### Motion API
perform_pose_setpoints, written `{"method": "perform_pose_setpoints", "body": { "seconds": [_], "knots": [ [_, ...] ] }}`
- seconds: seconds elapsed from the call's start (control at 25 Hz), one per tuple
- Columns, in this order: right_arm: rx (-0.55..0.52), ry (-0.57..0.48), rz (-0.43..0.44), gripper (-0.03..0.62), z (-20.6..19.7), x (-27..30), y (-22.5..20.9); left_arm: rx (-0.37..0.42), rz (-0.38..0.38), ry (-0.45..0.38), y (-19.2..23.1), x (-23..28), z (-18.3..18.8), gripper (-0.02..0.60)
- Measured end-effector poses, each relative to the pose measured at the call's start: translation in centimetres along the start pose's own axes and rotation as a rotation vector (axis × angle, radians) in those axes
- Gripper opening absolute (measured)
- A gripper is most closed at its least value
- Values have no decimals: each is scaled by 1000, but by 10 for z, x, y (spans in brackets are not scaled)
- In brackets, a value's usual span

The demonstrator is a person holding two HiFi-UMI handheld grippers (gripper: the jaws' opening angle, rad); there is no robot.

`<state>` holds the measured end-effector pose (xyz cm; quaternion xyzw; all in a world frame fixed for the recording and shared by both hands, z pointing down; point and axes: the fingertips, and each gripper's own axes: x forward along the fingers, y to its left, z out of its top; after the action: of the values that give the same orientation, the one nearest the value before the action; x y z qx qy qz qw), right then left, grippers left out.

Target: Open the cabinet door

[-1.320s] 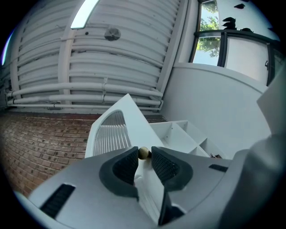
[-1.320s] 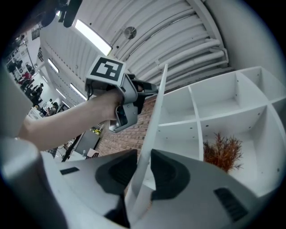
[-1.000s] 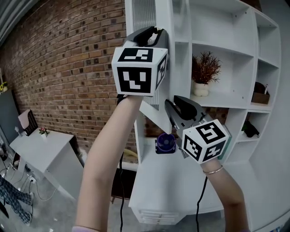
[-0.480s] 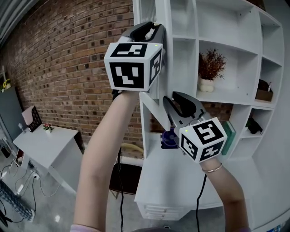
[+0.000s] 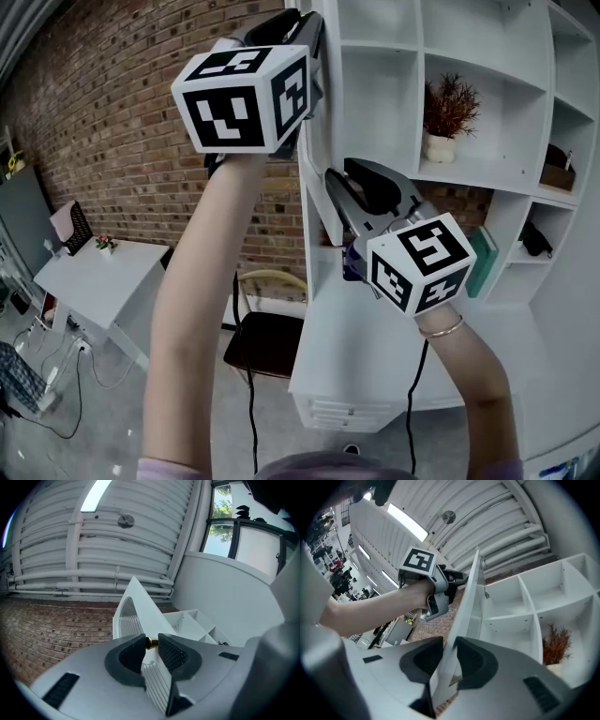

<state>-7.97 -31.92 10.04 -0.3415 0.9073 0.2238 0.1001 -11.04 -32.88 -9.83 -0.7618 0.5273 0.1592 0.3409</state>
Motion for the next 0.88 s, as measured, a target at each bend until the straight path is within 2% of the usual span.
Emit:
{"method": "perform_pose_setpoints", "body": {
  "seconds": [0.36, 0.56, 0.88],
  "knots": [
    [10, -15, 59, 97, 2, 25, 33, 20, 22, 11, 37, -21, -1, 74],
    [16, -22, 75, 95, 1, 35, 52, -23, 18, 8, 53, -34, -3, 69],
    [8, -19, 137, 77, 3, 66, 93, -31, 62, 8, 97, -57, -5, 32]
  ]
}}
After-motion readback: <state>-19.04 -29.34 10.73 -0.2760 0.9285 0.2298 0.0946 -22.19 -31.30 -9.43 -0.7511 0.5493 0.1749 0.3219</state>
